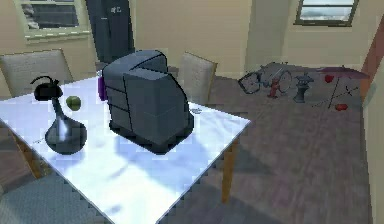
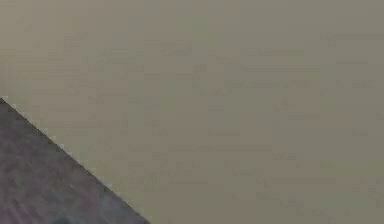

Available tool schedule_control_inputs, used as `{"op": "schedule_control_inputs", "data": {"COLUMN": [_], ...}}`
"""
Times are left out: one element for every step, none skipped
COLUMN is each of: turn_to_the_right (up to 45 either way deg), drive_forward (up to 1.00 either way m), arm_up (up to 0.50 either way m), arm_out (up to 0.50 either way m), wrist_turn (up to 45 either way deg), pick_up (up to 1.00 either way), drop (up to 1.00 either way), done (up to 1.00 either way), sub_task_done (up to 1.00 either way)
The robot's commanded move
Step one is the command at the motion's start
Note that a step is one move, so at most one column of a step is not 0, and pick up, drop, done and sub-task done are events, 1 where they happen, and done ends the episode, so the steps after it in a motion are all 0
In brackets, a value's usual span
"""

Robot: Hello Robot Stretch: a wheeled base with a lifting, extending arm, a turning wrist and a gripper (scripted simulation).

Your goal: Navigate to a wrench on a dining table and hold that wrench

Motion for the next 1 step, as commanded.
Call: {"op": "schedule_control_inputs", "data": {"turn_to_the_right": [24.0], "drive_forward": [0.0], "arm_up": [0.0], "arm_out": [0.0], "wrist_turn": [0.0], "pick_up": [0.0], "drop": [0.0], "done": [0.0], "sub_task_done": [0.0]}}
